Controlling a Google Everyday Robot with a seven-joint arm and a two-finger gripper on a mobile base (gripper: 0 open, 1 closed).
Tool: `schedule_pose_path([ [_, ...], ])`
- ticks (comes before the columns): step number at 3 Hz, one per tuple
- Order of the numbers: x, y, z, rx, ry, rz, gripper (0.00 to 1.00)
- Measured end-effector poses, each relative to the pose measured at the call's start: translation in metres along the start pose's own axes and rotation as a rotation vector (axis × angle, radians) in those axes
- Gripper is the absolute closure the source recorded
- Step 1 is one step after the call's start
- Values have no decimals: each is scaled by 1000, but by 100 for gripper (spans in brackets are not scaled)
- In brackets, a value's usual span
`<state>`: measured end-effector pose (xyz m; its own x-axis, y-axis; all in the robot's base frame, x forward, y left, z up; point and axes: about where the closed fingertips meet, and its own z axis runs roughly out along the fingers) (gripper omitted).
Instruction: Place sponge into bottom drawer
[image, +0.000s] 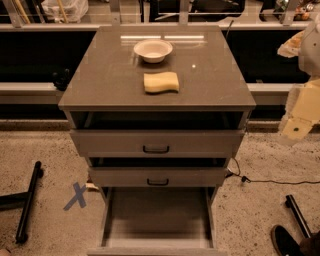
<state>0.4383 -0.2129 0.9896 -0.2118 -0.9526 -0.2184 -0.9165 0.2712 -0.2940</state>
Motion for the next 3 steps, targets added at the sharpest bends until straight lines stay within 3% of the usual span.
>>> schedule_pose_path([
  [1, 0, 0, 0, 0, 0, 0, 0],
  [2, -1, 0, -2, 6, -2, -1, 11],
  [3, -2, -1, -4, 14, -4, -2, 35],
])
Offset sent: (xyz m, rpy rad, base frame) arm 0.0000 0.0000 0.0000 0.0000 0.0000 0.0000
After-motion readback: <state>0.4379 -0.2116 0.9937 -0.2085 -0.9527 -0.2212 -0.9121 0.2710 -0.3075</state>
